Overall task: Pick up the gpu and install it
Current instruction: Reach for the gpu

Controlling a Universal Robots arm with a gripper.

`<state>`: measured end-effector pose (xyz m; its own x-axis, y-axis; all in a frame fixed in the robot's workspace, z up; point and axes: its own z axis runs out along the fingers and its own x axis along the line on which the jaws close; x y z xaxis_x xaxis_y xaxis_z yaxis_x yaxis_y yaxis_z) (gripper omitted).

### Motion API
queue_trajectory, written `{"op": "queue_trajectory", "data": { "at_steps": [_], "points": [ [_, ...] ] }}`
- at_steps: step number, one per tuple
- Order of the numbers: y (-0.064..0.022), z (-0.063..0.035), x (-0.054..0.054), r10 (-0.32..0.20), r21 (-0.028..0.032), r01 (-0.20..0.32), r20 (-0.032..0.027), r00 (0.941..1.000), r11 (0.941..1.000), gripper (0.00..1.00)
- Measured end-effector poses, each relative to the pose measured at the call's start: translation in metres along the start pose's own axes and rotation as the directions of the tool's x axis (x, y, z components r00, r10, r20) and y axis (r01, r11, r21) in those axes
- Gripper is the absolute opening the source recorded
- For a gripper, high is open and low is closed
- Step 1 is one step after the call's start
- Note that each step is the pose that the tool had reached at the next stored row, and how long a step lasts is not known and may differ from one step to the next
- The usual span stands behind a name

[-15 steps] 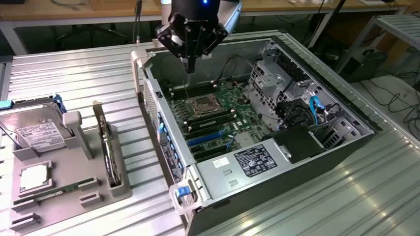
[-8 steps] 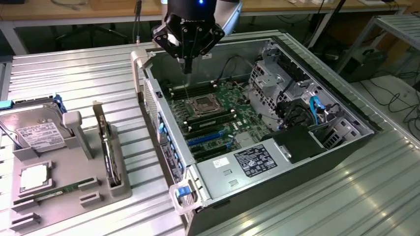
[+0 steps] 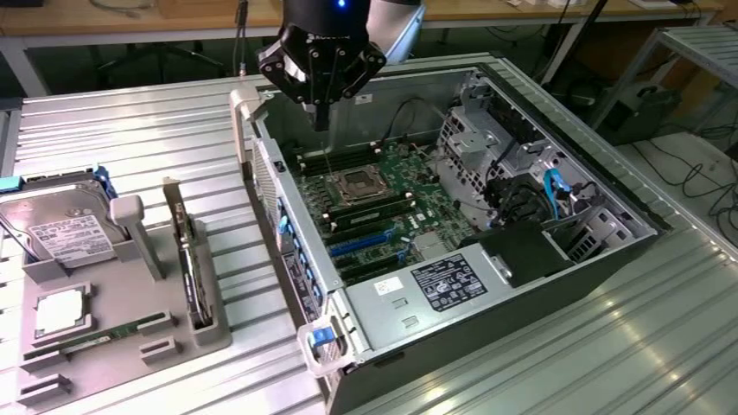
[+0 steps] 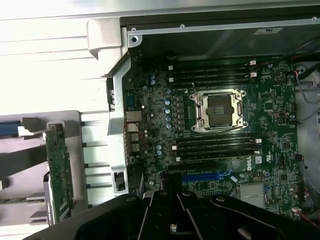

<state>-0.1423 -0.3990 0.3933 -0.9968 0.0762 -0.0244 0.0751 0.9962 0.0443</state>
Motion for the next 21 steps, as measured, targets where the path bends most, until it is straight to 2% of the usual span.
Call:
{"op": "queue_trajectory", "data": {
  "at_steps": [14, 21],
  "points": [
    [-0.0017, -0.0005, 0.019, 0.0, -0.0001, 0.0, 0.0, 1.0, 1.0, 0.11],
    [-0.0035, -0.001, 0.035, 0.0, 0.0, 0.0, 0.0, 1.0, 1.0, 0.11]
  ]
}}
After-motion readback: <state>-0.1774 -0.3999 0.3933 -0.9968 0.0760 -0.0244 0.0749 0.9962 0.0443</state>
